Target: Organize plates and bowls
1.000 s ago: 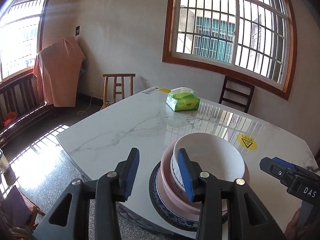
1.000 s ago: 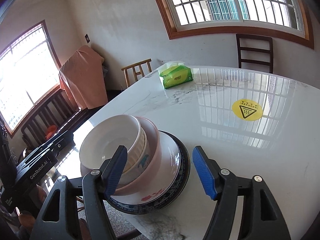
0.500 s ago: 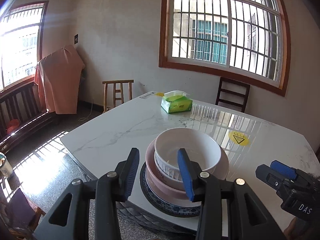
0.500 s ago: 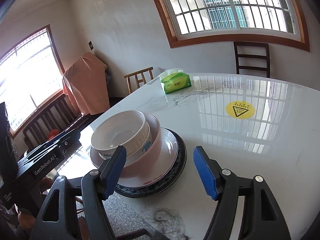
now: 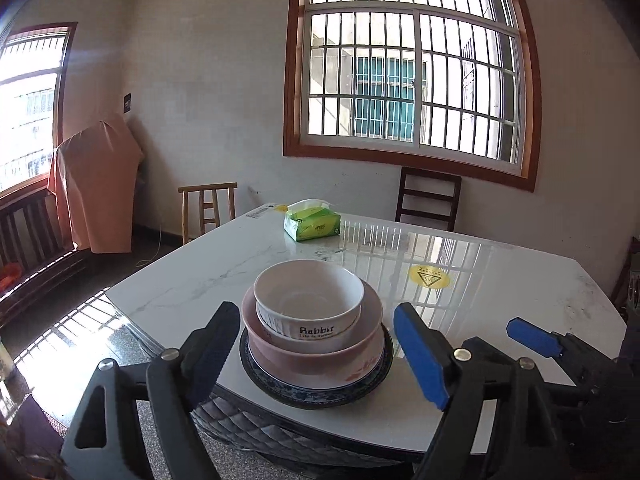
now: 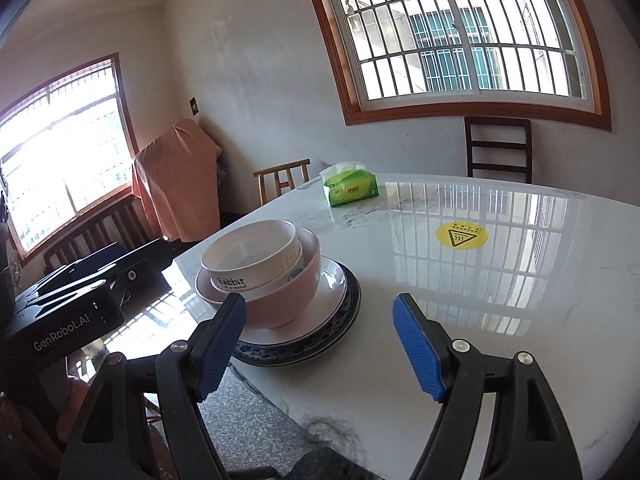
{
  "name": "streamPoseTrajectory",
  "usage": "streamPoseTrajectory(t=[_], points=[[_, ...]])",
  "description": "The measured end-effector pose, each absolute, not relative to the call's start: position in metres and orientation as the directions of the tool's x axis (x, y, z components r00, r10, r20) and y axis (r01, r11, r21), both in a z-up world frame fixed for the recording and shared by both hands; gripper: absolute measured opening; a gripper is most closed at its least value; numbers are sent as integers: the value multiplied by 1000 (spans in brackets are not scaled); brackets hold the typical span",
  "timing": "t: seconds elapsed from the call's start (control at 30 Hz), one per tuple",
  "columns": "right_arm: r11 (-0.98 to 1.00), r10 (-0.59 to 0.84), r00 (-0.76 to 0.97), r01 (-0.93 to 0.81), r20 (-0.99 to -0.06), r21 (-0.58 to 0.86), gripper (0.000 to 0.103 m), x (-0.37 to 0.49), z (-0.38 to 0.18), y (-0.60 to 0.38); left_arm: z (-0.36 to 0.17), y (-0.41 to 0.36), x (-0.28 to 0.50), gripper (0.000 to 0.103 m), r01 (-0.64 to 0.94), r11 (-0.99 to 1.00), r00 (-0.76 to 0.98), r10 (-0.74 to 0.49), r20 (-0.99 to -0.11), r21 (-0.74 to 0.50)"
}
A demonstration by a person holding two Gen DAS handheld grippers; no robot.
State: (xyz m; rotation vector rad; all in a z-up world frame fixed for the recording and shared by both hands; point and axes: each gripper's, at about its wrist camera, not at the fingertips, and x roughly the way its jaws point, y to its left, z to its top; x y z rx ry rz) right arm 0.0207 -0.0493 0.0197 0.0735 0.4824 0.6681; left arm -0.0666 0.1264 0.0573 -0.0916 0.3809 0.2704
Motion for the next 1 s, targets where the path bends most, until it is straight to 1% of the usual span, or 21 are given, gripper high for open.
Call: streamPoseTrajectory(t=[0.13,0.5,0.63,0.77,0.9,1.0], points=[[792,606,697,-572,-382,214,77,14,20,-55,61,123,-72,83,-259,964,899,218,-380,-59],[789,612,703,-577,-362,213,79,6,18,-61,68,121,-88,83,-258,961,907,208,-366,-94],[790,611,706,-574,-358,217,80,5,18,-65,72,115,-92,83,-278,959,906,240,-348,-63],[791,610,708,-570,-357,223,80,6,16,-68,76,108,-94,83,-267,962,910,234,-342,-51],[792,610,710,-566,-352,229,80,5,15,-73,81,97,-99,88,-263,965,914,241,-328,-24],[793,608,713,-563,-348,233,80,4,15,-78,84,91,-103,88,-257,966,919,239,-313,-17]])
